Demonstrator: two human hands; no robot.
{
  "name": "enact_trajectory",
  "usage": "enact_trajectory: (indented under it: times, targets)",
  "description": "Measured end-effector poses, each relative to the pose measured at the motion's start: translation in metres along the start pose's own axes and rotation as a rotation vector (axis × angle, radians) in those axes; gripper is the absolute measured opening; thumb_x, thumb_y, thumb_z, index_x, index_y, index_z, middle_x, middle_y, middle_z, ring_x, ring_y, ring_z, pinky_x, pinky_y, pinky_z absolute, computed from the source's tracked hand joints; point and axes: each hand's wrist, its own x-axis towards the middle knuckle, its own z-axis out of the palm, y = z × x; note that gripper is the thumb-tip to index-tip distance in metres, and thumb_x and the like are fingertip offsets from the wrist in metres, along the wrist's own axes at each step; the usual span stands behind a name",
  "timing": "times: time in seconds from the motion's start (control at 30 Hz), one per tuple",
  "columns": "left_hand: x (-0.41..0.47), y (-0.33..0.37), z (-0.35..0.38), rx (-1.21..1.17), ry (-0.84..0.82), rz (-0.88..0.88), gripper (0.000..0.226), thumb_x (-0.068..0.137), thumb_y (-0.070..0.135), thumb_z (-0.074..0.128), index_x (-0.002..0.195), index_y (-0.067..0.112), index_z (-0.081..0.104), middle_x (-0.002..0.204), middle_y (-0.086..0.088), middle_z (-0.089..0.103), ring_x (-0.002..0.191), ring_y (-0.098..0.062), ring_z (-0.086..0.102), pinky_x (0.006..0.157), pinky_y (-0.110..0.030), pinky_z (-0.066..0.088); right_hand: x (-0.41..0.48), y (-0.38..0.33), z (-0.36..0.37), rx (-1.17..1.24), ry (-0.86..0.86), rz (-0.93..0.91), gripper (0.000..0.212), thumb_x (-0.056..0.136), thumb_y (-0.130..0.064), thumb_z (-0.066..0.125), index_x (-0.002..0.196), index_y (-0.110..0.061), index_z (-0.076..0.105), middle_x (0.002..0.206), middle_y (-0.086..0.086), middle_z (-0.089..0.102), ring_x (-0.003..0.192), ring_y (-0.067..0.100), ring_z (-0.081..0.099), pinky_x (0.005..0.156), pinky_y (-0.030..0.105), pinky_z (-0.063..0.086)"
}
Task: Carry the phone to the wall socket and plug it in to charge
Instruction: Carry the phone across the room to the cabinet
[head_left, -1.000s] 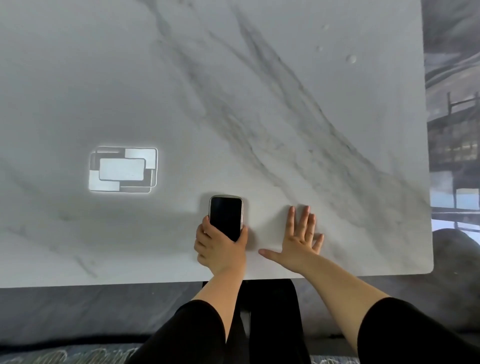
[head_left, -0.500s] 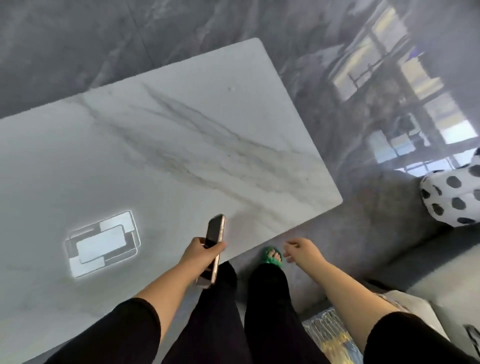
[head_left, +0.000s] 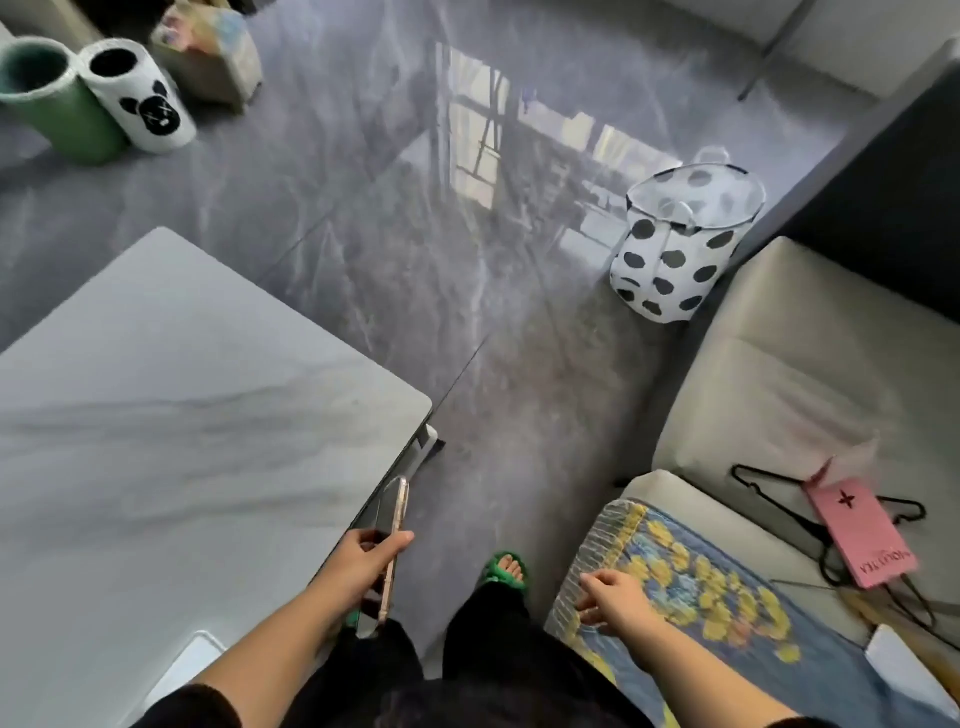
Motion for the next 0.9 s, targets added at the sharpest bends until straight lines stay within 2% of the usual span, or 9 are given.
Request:
enact_trajectory:
  times: [0.2, 0.3, 0.43, 0.6, 0.67, 0.77, 0.83, 0.9]
  targets:
    - [0.025, 0.074, 0.051, -0.028, 0.034, 0.003, 0.054, 0.074, 0.05, 0.074, 0.11, 0.017, 0.05, 0.095, -0.008, 0.06, 0.062, -0.024, 0.059, 0.041, -0.026, 0.045, 0.031, -0.032, -0.058, 0.066, 0.013, -0.054, 0.02, 0.099, -0.016, 0.045, 0.086, -0.006, 0.056, 0.072, 0.009, 0.06, 0.052, 0.018, 0.053, 0.047, 0.024, 0.032]
    - [0.044, 0.114, 0.055, 0.011, 0.047, 0.003, 0.064, 0.071, 0.054, 0.074, 0.117, 0.016, 0.049, 0.102, -0.01, 0.061, 0.077, -0.028, 0.061, 0.054, -0.03, 0.049, 0.054, -0.085, -0.074, 0.118, -0.005, -0.139, 0.016, 0.098, -0.015, 0.046, 0.09, -0.006, 0.057, 0.073, 0.011, 0.06, 0.052, 0.018, 0.051, 0.047, 0.023, 0.033]
    - [0.075, 0.165, 0.052, 0.029, 0.072, -0.005, 0.062, 0.072, 0.053, 0.074, 0.114, 0.012, 0.053, 0.093, -0.007, 0.059, 0.08, -0.025, 0.057, 0.068, -0.034, 0.046, 0.086, -0.176, -0.1, 0.083, -0.009, -0.243, 0.015, 0.097, -0.018, 0.047, 0.091, -0.01, 0.058, 0.072, 0.008, 0.063, 0.053, 0.017, 0.056, 0.05, 0.026, 0.037]
    - [0.117, 0.233, 0.04, -0.046, 0.077, -0.008, 0.033, 0.075, 0.047, 0.074, 0.085, 0.022, 0.055, 0.077, -0.003, 0.062, 0.066, -0.019, 0.057, 0.061, -0.031, 0.042, 0.122, -0.276, -0.132, -0.004, 0.015, -0.294, 0.015, 0.095, -0.022, 0.05, 0.087, -0.017, 0.062, 0.072, 0.003, 0.068, 0.058, 0.015, 0.061, 0.054, 0.024, 0.044]
    - [0.132, 0.259, 0.034, -0.086, 0.083, -0.032, 0.035, 0.076, 0.047, 0.074, 0.087, 0.019, 0.056, 0.069, -0.002, 0.062, 0.059, -0.018, 0.058, 0.059, -0.03, 0.043, 0.134, -0.304, -0.147, -0.049, 0.022, -0.274, 0.015, 0.095, -0.022, 0.05, 0.09, -0.015, 0.063, 0.073, 0.005, 0.068, 0.058, 0.016, 0.061, 0.053, 0.024, 0.043]
    - [0.152, 0.297, 0.022, -0.185, 0.068, -0.095, 0.046, 0.076, 0.045, 0.075, 0.096, 0.006, 0.059, 0.046, 0.003, 0.057, 0.033, -0.01, 0.057, 0.04, -0.02, 0.043, 0.156, -0.341, -0.169, -0.127, 0.027, -0.247, 0.016, 0.094, -0.02, 0.051, 0.09, -0.012, 0.064, 0.07, 0.006, 0.067, 0.055, 0.017, 0.058, 0.051, 0.025, 0.041]
    - [0.166, 0.321, 0.016, -0.227, 0.07, -0.12, 0.054, 0.074, 0.049, 0.075, 0.096, 0.003, 0.056, 0.052, -0.003, 0.056, 0.03, -0.013, 0.056, 0.038, -0.021, 0.043, 0.171, -0.368, -0.187, -0.183, 0.037, -0.236, 0.016, 0.094, -0.019, 0.052, 0.089, -0.01, 0.064, 0.07, 0.007, 0.066, 0.054, 0.018, 0.058, 0.051, 0.025, 0.04]
    - [0.178, 0.344, 0.009, -0.284, 0.083, -0.128, 0.059, 0.071, 0.053, 0.075, 0.097, 0.004, 0.055, 0.062, -0.007, 0.056, 0.04, -0.019, 0.057, 0.045, -0.025, 0.046, 0.184, -0.399, -0.202, -0.235, 0.05, -0.226, 0.015, 0.094, -0.019, 0.052, 0.089, -0.01, 0.063, 0.07, 0.009, 0.066, 0.054, 0.019, 0.058, 0.051, 0.025, 0.041]
